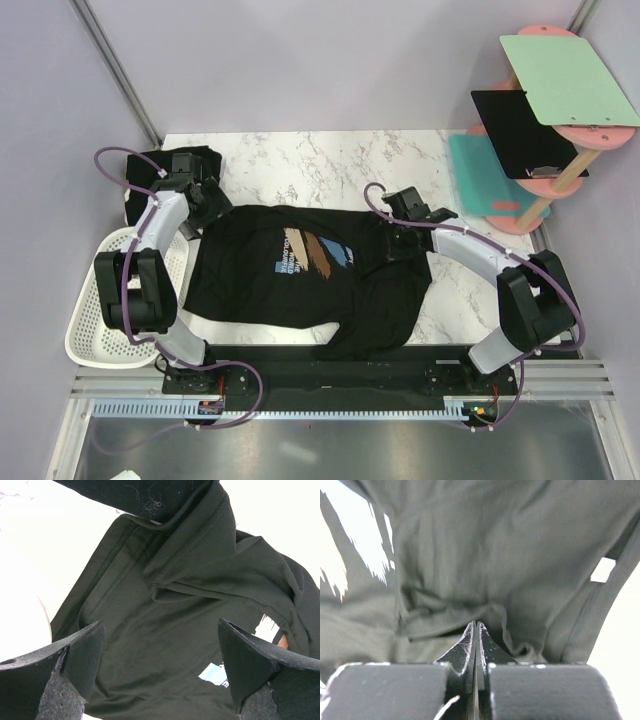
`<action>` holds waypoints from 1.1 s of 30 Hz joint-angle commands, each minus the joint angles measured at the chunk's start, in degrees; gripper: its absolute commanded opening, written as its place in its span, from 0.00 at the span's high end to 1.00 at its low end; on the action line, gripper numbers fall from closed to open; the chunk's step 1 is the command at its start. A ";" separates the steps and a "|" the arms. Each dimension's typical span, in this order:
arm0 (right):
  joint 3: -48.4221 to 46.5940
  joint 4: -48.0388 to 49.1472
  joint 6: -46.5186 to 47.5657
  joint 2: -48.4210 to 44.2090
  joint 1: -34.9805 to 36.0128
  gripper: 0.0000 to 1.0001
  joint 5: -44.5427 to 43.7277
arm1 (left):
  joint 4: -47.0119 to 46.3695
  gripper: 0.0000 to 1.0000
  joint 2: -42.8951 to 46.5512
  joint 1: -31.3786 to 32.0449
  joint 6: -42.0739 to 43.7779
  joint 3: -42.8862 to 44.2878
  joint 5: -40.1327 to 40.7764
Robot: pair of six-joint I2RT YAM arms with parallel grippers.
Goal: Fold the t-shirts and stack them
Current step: Fold the flattened tshirt in 1/3 of the way
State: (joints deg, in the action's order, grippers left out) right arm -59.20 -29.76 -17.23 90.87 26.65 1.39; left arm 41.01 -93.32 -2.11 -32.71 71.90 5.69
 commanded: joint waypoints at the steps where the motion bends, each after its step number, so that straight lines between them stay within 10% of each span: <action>1: 2.51 -5.12 1.59 -2.80 0.07 1.00 1.86 | -0.06 0.00 1.30 0.09 1.42 -0.18 0.11; 33: -5.05 2.07 -0.61 5.99 0.15 1.00 3.71 | -0.15 0.00 1.30 0.09 1.51 -1.41 0.11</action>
State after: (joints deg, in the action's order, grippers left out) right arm -62.57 -29.32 -17.34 97.71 26.65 3.66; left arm 41.01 -93.32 -2.11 -32.71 70.85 5.67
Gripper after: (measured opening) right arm 0.007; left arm 0.995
